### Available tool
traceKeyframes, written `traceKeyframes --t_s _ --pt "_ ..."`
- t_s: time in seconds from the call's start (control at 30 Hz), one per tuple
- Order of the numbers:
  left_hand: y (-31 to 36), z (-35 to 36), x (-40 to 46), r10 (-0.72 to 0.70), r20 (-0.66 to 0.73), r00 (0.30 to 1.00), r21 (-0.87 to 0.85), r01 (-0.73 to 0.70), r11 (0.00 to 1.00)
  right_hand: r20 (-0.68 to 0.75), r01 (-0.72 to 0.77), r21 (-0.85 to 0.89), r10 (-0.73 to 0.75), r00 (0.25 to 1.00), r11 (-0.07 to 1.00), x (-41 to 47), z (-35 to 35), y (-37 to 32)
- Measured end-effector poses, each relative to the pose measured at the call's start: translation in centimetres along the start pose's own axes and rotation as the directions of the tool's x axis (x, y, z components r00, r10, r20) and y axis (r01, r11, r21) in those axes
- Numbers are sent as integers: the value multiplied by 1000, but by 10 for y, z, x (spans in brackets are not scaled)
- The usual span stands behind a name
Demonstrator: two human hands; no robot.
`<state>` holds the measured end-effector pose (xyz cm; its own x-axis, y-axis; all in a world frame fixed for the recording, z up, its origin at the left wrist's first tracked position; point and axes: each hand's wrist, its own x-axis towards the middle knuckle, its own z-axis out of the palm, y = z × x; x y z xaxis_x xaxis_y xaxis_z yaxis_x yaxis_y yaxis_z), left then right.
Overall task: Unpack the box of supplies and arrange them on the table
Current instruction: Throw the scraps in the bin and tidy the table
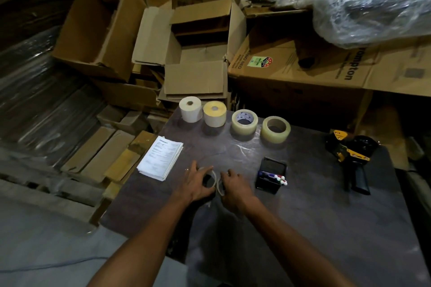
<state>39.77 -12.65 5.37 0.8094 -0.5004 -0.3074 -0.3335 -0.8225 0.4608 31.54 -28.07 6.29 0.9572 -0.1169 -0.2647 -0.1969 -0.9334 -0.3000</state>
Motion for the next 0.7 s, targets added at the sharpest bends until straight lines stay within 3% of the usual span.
traceKeyframes --t_s 0.2,0.37,0.7 --pt "8 22 -31 -3 -45 999 -10 3 1000 18 6 -45 -5 1000 999 -53 11 7" --pt "29 50 -68 23 -36 999 34 -22 999 -15 -51 37 52 999 998 -113 28 31" --pt "127 120 -149 131 56 990 2 -132 991 -20 -271 217 282 959 938 -252 26 120"
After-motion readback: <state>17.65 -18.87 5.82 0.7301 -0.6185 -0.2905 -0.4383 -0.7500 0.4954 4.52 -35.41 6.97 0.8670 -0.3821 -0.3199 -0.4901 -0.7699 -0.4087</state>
